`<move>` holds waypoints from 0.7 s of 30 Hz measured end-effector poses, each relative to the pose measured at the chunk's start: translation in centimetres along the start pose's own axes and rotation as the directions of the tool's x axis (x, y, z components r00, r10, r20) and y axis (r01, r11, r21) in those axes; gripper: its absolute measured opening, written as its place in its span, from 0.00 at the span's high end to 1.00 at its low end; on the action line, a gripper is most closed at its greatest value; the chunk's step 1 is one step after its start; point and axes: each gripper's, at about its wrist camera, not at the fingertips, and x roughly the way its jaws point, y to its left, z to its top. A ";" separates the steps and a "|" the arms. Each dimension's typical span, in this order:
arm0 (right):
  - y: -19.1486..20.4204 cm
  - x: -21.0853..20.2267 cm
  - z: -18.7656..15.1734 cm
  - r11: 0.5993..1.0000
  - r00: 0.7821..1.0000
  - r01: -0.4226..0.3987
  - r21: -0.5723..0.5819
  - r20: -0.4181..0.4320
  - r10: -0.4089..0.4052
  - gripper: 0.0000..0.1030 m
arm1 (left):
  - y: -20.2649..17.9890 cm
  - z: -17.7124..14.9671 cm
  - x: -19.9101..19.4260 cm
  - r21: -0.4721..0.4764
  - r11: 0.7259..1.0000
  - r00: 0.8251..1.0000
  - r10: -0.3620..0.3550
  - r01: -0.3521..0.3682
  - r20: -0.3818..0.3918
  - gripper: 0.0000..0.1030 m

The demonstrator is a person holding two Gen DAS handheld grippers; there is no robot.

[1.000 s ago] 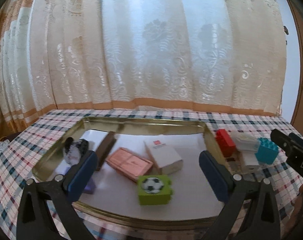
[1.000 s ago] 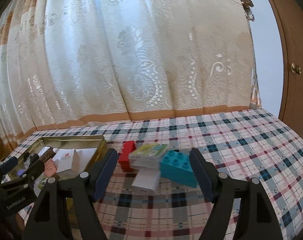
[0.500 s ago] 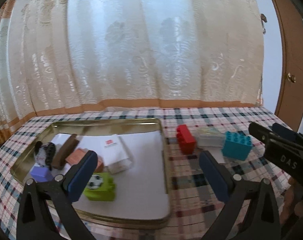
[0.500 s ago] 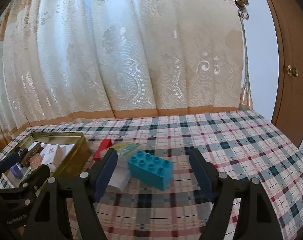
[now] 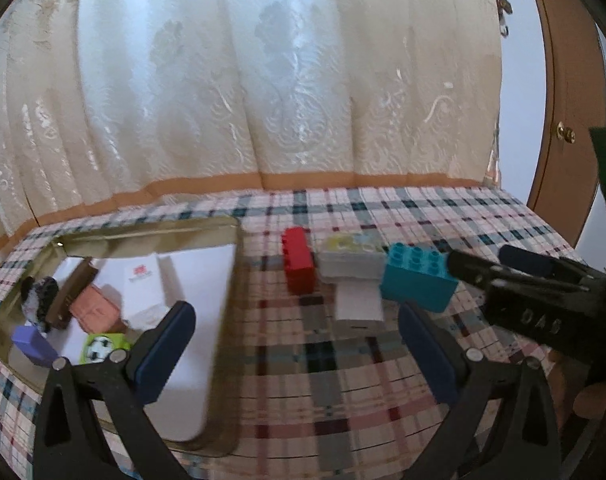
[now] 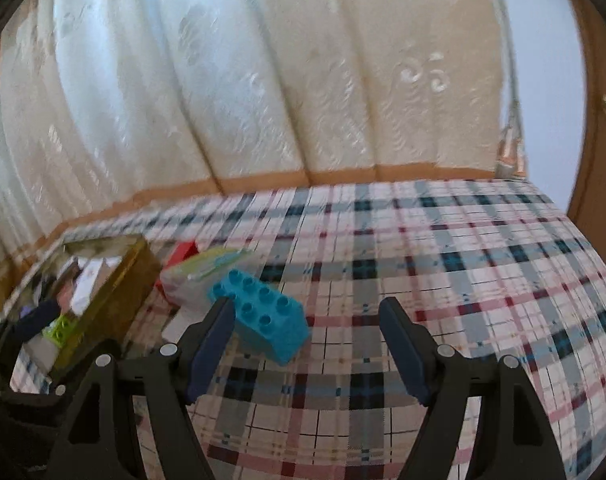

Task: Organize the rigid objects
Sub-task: 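Grasp the white block with the left tool while the right grasps the blue brick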

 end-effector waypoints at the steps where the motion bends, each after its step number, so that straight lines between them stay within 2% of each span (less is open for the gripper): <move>1: 0.1 0.2 0.1 1.000 1.000 -0.002 -0.023 -0.009 0.002 0.26 | -0.3 0.0 0.3 0.001 1.000 1.000 -0.005 0.005 -0.013 0.00; 5: 0.0 1.0 0.3 0.997 0.998 -0.052 -0.055 -0.036 0.050 0.26 | -1.0 0.1 1.0 0.007 1.000 0.999 0.001 -0.001 -0.046 0.00; 10: 0.2 2.1 0.6 0.987 0.990 -0.116 -0.110 -0.087 0.107 0.26 | -1.5 0.1 1.0 0.025 0.999 0.999 0.021 -0.020 -0.047 0.00; 12: 0.5 2.5 0.8 0.984 0.989 -0.121 -0.134 -0.097 0.108 0.29 | -1.9 0.1 0.8 0.037 0.999 0.999 0.015 -0.014 -0.037 0.00; 14: 0.7 3.1 0.9 0.978 0.983 -0.149 -0.146 -0.125 0.131 0.39 | -2.4 0.1 0.8 0.052 0.999 0.999 0.003 -0.001 -0.033 0.00; 16: 0.7 3.8 0.8 0.974 0.974 -0.177 -0.144 -0.165 0.153 0.44 | -2.6 0.2 1.0 0.063 0.998 0.999 0.010 -0.007 -0.045 0.00; 19: 0.7 4.6 0.8 0.967 0.961 -0.210 -0.141 -0.209 0.179 0.45 | -2.3 0.2 1.3 0.046 0.999 0.998 -0.005 0.008 -0.059 0.00; 21: 0.9 4.9 0.9 0.961 0.957 -0.230 -0.151 -0.213 0.195 0.45 | -2.3 0.2 1.0 0.046 0.999 0.999 0.009 -0.007 -0.046 0.00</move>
